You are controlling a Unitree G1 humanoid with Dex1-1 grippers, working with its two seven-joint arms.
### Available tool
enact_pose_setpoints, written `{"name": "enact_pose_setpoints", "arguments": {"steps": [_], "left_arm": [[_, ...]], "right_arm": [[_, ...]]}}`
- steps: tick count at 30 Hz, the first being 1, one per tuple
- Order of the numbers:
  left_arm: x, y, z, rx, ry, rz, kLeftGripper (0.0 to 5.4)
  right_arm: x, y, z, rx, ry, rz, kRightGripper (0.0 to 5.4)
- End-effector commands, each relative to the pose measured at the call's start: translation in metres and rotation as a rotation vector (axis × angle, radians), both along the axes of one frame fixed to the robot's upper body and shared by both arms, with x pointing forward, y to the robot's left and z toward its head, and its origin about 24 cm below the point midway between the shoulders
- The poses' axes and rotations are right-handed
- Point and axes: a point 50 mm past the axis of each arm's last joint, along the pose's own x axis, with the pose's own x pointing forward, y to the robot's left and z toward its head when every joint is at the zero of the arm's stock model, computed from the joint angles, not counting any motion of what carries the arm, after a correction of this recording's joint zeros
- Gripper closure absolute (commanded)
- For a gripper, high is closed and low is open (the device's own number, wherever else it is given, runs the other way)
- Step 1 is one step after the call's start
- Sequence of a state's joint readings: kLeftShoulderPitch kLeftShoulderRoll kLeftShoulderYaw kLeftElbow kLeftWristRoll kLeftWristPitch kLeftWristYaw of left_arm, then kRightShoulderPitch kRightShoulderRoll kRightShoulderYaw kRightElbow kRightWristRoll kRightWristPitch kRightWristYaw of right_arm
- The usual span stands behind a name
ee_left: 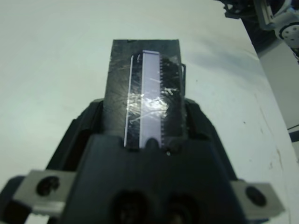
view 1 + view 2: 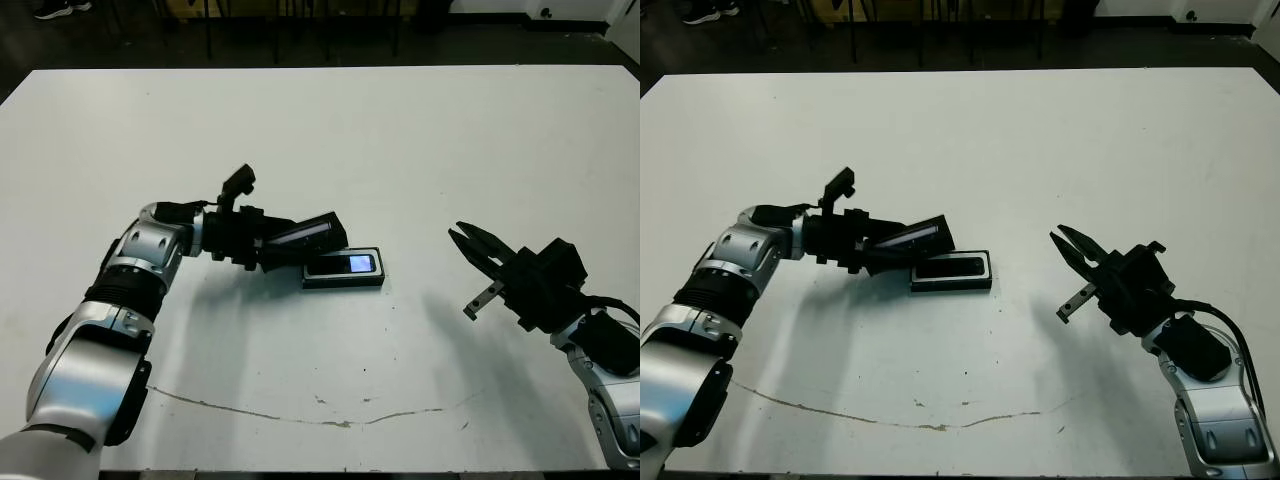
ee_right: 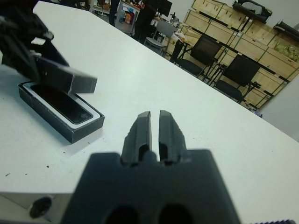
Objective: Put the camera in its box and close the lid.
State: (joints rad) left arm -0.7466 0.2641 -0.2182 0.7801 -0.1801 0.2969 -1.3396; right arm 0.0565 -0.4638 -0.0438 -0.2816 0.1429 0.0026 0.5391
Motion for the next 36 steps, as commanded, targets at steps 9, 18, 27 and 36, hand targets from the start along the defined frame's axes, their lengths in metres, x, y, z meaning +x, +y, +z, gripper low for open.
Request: {"name": "enact_pose_setpoints", "arguments": {"steps": [9, 18, 27, 36], "left_arm": [[-0.009, -0.010, -0.021, 0.059, 0.025, -0.032, 2.63], [-0.015, -0.007, -0.022, 0.064, 0.037, -0.096, 2.63], [-0.020, -0.004, -0.024, 0.058, 0.043, -0.114, 2.63], [-0.023, -0.008, -0.032, 0.066, 0.044, -0.120, 2.63]], "right_arm": [[-0.003, -0.002, -0.004, -0.008, 0.028, -0.009, 5.40], [-0.004, -0.003, -0.005, -0.018, 0.023, -0.007, 5.40], [-0.004, -0.003, -0.007, -0.002, 0.022, -0.001, 5.40], [-0.005, -0.004, -0.007, -0.004, 0.026, -0.005, 5.40]]}}
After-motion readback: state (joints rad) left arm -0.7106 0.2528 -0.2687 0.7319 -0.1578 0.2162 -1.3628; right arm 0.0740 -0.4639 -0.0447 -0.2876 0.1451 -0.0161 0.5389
